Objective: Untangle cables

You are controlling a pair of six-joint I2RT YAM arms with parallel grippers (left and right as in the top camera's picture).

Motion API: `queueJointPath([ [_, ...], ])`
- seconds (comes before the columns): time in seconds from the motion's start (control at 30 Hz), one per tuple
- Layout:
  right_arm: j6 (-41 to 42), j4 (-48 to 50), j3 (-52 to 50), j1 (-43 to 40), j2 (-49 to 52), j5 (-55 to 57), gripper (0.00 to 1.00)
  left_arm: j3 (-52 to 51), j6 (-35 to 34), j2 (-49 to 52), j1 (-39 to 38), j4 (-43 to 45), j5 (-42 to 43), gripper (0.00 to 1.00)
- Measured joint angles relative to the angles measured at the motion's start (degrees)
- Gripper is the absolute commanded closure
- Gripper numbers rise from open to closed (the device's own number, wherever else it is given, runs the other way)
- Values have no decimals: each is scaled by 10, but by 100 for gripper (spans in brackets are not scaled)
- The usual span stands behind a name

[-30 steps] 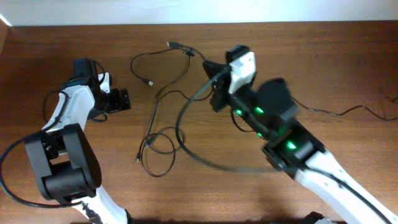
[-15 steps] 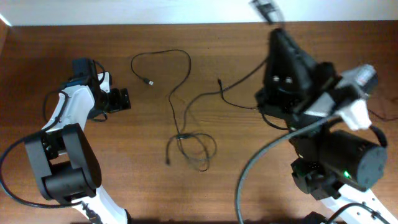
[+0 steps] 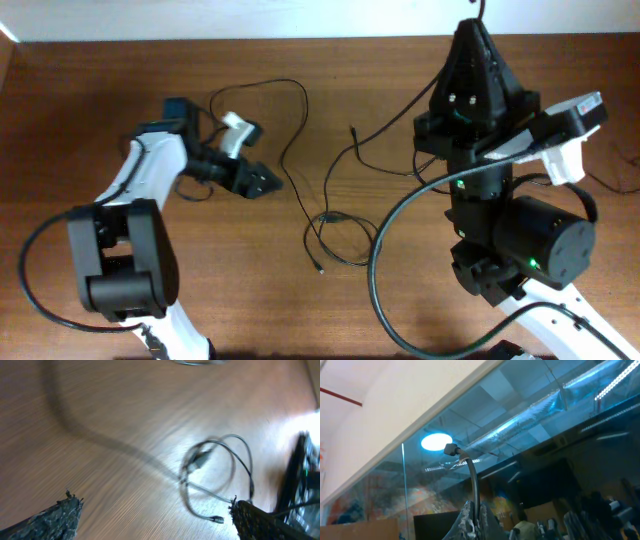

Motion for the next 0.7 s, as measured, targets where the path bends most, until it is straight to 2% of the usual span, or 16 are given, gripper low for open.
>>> queueJointPath([
  [0.23, 0, -1, 0, -34, 6, 9, 96, 0, 121, 0, -82, 1, 37, 1],
  [0.3, 1, -4, 0, -56, 6, 28, 96, 0, 153, 0, -86, 1, 76, 1],
  [0.53, 13, -4, 0, -78, 6, 43, 96, 0, 195, -3, -93, 1, 150, 1],
  [0.7, 15, -4, 0, -78, 6, 51, 96, 0, 207, -41, -120, -4, 193, 1],
])
